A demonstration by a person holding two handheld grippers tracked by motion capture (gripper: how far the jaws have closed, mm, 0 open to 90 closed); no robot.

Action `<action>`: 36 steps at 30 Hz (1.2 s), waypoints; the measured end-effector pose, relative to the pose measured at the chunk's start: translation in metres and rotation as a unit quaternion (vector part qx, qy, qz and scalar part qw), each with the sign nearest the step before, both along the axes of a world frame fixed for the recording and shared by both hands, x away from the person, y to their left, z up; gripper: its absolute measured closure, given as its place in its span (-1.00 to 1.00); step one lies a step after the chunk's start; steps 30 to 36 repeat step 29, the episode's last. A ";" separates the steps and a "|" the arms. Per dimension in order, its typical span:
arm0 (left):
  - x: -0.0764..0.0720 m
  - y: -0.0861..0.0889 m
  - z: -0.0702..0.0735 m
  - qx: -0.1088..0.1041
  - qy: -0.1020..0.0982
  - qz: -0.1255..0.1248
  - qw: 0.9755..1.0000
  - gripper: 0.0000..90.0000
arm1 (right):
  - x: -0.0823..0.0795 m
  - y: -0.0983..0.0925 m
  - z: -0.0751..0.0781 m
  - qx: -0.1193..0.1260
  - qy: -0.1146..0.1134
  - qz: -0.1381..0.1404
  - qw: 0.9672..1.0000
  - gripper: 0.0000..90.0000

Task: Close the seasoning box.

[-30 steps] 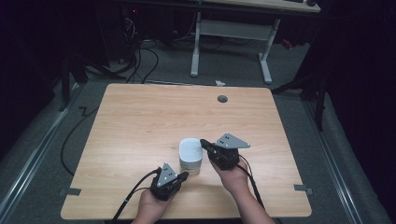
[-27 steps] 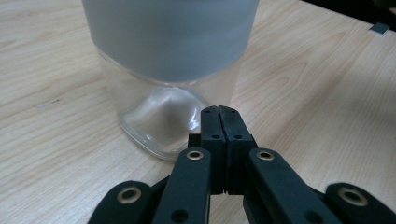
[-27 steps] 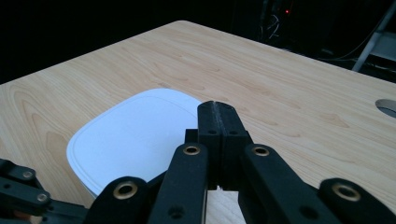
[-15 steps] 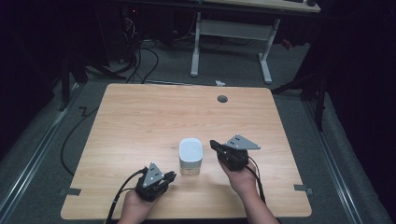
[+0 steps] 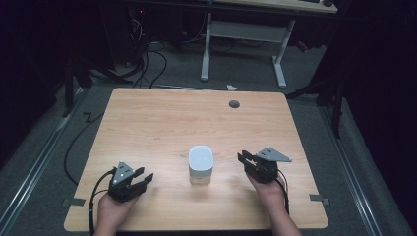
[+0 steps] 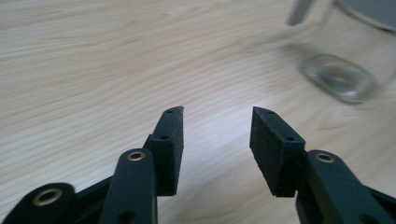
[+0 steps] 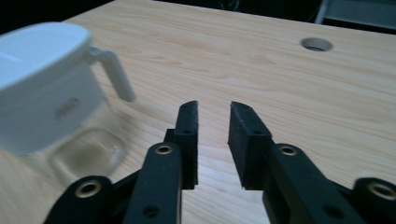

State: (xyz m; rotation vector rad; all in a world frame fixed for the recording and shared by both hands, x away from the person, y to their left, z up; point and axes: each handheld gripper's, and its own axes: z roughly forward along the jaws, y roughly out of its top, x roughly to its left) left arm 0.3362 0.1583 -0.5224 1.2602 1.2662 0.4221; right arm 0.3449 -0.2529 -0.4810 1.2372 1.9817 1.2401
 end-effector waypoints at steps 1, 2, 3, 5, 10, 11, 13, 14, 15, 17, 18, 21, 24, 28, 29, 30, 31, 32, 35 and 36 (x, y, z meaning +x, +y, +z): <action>0.001 0.004 0.000 0.001 0.000 0.006 1.000 0.18 | -0.001 -0.008 -0.003 -0.001 -0.001 -0.011 1.000 0.46; 0.002 0.008 -0.001 -0.001 0.000 0.012 1.000 0.17 | -0.002 -0.013 -0.005 0.000 -0.002 -0.019 1.000 0.41; 0.003 0.013 -0.002 -0.004 0.002 0.019 1.000 0.16 | -0.004 -0.020 -0.009 -0.001 -0.002 -0.031 1.000 0.36; 0.003 0.021 -0.004 -0.005 0.003 0.032 0.999 0.15 | -0.011 -0.040 -0.020 -0.001 0.002 -0.061 0.998 0.26; 0.005 0.030 -0.009 -0.004 0.010 0.050 0.999 0.14 | -0.042 -0.074 -0.038 -0.011 0.001 -0.121 0.993 0.10; 0.004 0.029 -0.009 -0.003 0.009 0.046 0.999 0.14 | -0.049 -0.079 -0.036 -0.007 -0.002 -0.124 0.992 0.05; 0.002 0.022 -0.010 0.016 0.004 0.040 0.999 0.14 | -0.050 -0.080 -0.034 -0.008 -0.008 -0.122 0.992 0.05; 0.001 0.020 -0.010 0.026 0.001 0.038 0.999 0.13 | -0.051 -0.079 -0.034 -0.011 -0.011 -0.123 0.992 0.05; 0.000 0.018 -0.011 0.031 -0.002 0.036 0.999 0.12 | -0.050 -0.079 -0.034 -0.015 -0.010 -0.121 0.992 0.04; -0.002 0.014 -0.012 0.031 0.000 0.034 0.999 0.12 | -0.047 -0.077 -0.038 -0.016 -0.004 -0.115 0.993 0.04; -0.002 0.014 -0.012 0.031 0.000 0.034 0.999 0.12 | -0.047 -0.077 -0.038 -0.016 -0.004 -0.115 0.993 0.04; -0.003 0.012 -0.014 0.039 0.002 0.033 0.999 0.11 | -0.047 -0.075 -0.040 -0.018 -0.003 -0.111 0.994 0.03; -0.001 0.012 -0.014 0.037 0.001 0.032 0.999 0.11 | -0.046 -0.074 -0.040 -0.023 -0.003 -0.106 0.994 0.03; -0.002 0.013 -0.015 0.037 0.002 0.033 0.999 0.11 | -0.046 -0.074 -0.039 -0.018 0.000 -0.109 0.994 0.02; -0.002 0.014 -0.014 0.034 0.001 0.033 0.999 0.11 | -0.045 -0.073 -0.040 -0.021 -0.002 -0.107 0.994 0.02; -0.002 0.014 -0.014 0.034 0.001 0.033 0.999 0.11 | -0.045 -0.073 -0.040 -0.021 -0.002 -0.107 0.994 0.02; -0.002 0.014 -0.014 0.034 0.001 0.033 0.999 0.11 | -0.045 -0.073 -0.040 -0.021 -0.002 -0.107 0.994 0.02; -0.002 0.014 -0.014 0.034 0.001 0.033 0.999 0.11 | -0.045 -0.073 -0.040 -0.021 -0.002 -0.107 0.994 0.02; -0.002 0.014 -0.014 0.034 0.001 0.033 0.999 0.11 | -0.045 -0.073 -0.040 -0.021 -0.002 -0.107 0.994 0.02; -0.002 0.014 -0.014 0.034 0.001 0.033 0.999 0.11 | -0.045 -0.073 -0.040 -0.021 -0.002 -0.107 0.994 0.02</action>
